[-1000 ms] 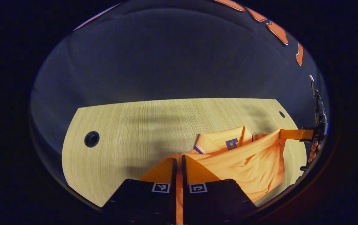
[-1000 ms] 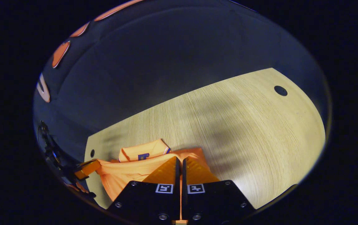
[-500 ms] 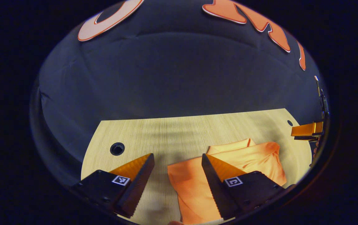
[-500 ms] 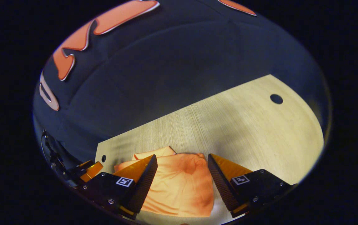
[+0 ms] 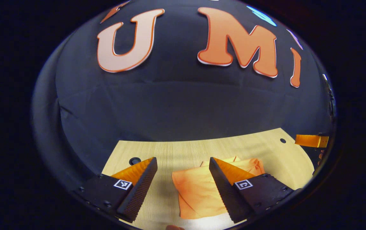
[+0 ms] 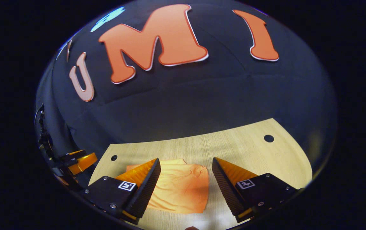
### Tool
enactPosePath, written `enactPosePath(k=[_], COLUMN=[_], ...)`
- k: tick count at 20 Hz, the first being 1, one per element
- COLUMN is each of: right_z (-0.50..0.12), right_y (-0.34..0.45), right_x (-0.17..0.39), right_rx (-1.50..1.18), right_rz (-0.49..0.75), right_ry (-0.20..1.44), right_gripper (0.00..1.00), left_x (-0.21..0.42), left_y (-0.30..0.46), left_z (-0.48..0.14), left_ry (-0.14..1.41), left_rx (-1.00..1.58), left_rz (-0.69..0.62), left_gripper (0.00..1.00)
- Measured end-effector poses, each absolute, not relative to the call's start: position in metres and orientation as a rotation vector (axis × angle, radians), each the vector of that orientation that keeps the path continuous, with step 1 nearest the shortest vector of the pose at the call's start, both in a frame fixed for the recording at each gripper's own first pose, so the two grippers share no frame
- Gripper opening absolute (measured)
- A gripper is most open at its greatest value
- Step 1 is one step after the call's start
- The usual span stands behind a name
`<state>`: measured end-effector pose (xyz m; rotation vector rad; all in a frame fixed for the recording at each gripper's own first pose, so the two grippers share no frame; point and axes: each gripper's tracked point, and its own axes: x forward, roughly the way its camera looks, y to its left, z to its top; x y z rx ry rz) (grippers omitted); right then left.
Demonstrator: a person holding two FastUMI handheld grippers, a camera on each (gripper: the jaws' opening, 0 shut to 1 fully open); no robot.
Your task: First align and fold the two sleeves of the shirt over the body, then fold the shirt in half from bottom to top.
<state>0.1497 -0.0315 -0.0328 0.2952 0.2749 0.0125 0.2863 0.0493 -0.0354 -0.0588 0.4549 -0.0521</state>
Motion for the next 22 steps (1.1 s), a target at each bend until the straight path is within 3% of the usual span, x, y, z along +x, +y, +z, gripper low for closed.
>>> enactPosePath(k=[14, 22], right_z=[0.065, 0.066], right_y=[-0.027, -0.012], right_x=[0.013, -0.047], right_rx=[0.107, 0.05], right_rz=[0.027, 0.076], right_ry=[-0.1, -0.195], right_gripper=[0.98, 0.98], left_x=[0.125, 0.047], left_y=[0.042, 0.001], left_z=[0.115, 0.141], left_ry=[0.09, -0.054], left_rx=[-0.041, -0.025], left_rz=[-0.03, -0.052], left_gripper=[0.99, 1.0])
